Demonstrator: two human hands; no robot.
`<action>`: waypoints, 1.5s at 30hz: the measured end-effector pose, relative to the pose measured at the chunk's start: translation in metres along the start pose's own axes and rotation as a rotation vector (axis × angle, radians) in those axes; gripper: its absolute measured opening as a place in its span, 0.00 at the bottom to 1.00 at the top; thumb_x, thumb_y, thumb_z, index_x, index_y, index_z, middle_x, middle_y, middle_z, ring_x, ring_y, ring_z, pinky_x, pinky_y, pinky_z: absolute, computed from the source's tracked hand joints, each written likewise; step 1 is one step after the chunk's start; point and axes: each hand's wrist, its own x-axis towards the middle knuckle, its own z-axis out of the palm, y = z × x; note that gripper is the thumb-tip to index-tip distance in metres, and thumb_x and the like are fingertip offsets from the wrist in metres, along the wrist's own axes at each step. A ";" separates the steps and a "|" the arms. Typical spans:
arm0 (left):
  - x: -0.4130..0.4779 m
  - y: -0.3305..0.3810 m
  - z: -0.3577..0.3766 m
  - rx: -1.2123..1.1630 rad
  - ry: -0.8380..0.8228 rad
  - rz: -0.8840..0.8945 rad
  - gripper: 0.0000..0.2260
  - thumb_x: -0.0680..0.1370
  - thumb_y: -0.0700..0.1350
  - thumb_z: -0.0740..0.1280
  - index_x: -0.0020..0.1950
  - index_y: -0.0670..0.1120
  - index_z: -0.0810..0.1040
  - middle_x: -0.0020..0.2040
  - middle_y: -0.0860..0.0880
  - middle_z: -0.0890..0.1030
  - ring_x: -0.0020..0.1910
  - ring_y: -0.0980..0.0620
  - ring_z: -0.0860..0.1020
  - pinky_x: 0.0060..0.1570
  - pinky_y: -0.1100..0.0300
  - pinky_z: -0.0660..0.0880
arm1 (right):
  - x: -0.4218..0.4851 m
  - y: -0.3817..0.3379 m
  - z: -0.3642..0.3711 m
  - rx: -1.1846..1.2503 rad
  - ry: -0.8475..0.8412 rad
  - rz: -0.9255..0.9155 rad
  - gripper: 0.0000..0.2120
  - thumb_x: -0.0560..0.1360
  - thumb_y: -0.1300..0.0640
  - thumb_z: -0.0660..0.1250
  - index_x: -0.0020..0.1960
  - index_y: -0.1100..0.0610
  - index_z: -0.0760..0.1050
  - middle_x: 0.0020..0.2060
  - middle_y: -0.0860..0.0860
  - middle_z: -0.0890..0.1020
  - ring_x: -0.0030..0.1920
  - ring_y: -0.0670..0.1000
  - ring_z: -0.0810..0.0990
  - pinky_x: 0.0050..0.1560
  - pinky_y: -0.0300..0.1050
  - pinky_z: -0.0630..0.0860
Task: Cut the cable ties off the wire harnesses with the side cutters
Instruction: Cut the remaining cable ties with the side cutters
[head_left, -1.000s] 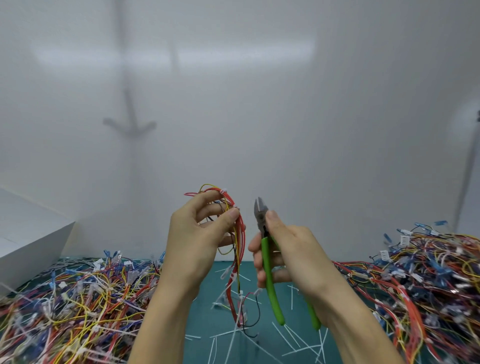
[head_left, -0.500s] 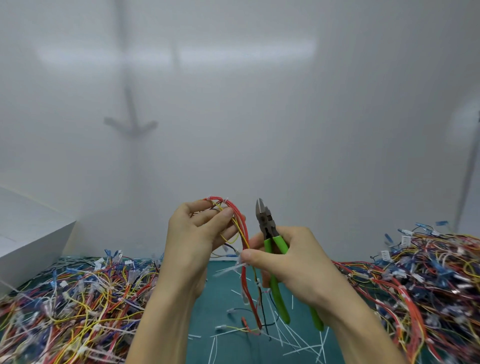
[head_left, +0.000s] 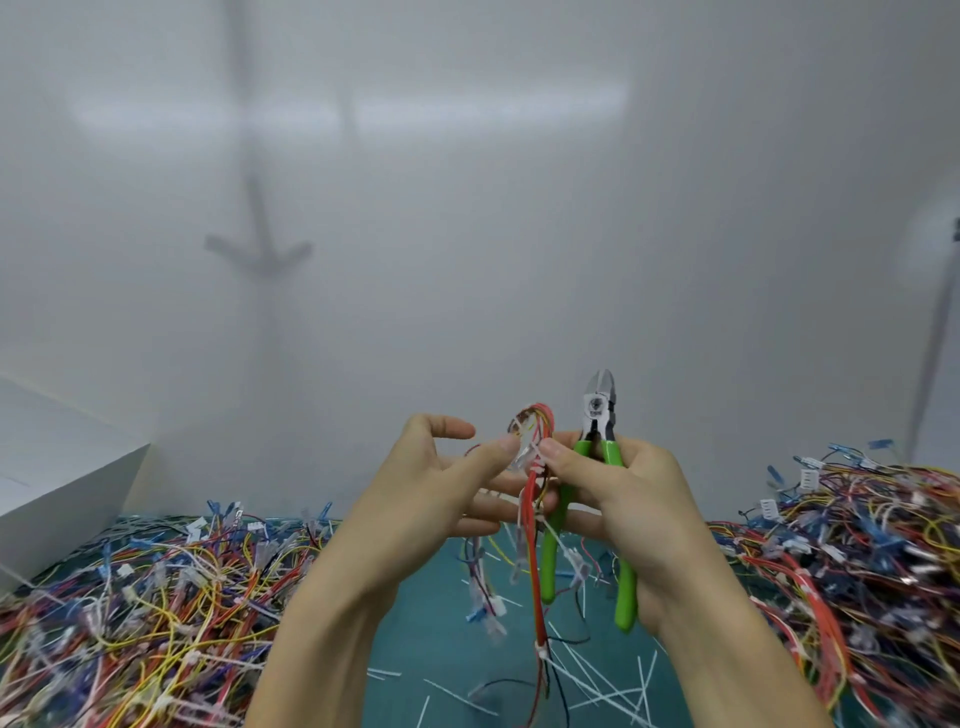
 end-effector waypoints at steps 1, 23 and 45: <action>0.000 -0.001 -0.001 0.011 -0.029 0.016 0.22 0.73 0.51 0.75 0.59 0.49 0.66 0.43 0.47 0.87 0.42 0.49 0.86 0.44 0.57 0.83 | 0.000 0.000 0.000 0.008 0.011 0.005 0.04 0.76 0.61 0.71 0.45 0.62 0.81 0.31 0.54 0.81 0.31 0.50 0.78 0.38 0.47 0.84; 0.008 -0.008 0.011 -0.014 0.322 0.204 0.05 0.72 0.36 0.75 0.44 0.45 0.84 0.33 0.47 0.84 0.34 0.51 0.84 0.35 0.64 0.80 | -0.004 -0.003 -0.008 -1.178 0.084 -0.324 0.27 0.73 0.29 0.37 0.37 0.45 0.65 0.30 0.44 0.74 0.32 0.44 0.71 0.32 0.43 0.65; 0.003 -0.005 0.007 0.514 0.440 0.424 0.06 0.71 0.44 0.76 0.35 0.54 0.85 0.31 0.63 0.81 0.33 0.64 0.79 0.33 0.73 0.71 | -0.007 0.000 -0.009 -1.401 0.035 -0.444 0.24 0.75 0.29 0.41 0.37 0.47 0.60 0.31 0.46 0.69 0.39 0.53 0.70 0.31 0.43 0.61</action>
